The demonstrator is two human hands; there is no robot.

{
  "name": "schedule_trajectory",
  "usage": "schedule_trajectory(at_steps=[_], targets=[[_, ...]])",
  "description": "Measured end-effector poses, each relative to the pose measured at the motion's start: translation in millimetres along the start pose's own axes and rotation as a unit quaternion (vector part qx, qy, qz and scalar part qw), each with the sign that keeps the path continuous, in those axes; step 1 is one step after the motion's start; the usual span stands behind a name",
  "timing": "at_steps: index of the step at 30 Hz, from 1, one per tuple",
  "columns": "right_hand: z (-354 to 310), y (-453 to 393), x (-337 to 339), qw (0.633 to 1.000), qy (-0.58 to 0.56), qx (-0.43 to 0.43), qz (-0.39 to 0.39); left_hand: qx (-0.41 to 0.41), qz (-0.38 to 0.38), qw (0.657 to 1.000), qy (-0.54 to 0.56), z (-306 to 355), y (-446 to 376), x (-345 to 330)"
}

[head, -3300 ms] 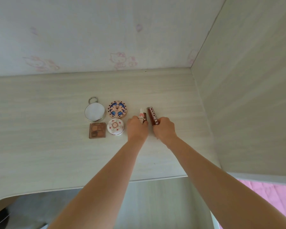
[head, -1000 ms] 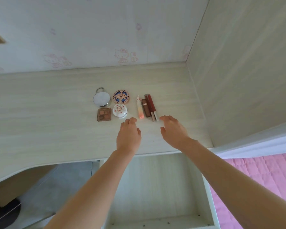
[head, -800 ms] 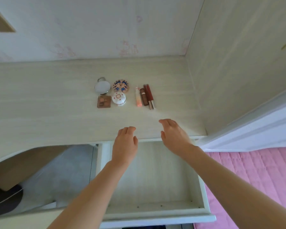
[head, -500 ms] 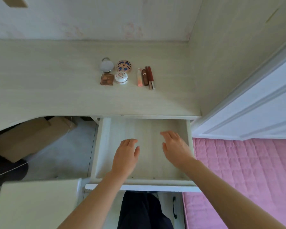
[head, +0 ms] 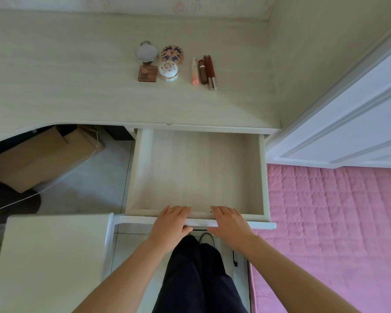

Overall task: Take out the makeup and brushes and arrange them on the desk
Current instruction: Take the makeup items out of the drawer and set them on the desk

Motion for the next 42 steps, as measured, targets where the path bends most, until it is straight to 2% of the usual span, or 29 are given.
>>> schedule_trajectory(at_steps=[5, 10, 13, 25, 42], targets=[[-3, 0, -12, 0.998, 0.069, -0.007, -0.008, -0.015, 0.012, 0.996, -0.087, 0, 0, 1], [-2, 2, -8, 0.996, 0.092, 0.002, 0.009, -0.051, 0.066, 0.987, -0.139, 1, 2, 6], [0, 3, -7, 0.994, 0.104, 0.014, 0.015, -0.055, 0.054, 0.984, -0.16, 2, 3, 9], [16, -18, 22, 0.992, 0.118, 0.03, 0.022, -0.076, 0.06, 0.983, -0.157, -2, -26, 35], [41, -96, 79, 0.992, 0.112, -0.013, 0.057, -0.113, 0.081, 0.979, -0.15, -30, -118, 91]])
Point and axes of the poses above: each hand's wrist, its own y-axis away from the middle knuckle, its own x-axis out of the back of the hand, z = x × y, the point moved 1 cm from there along -y, towards the middle knuckle, and after that the axes turned 5 degrees about y, right-handed, at the moved point
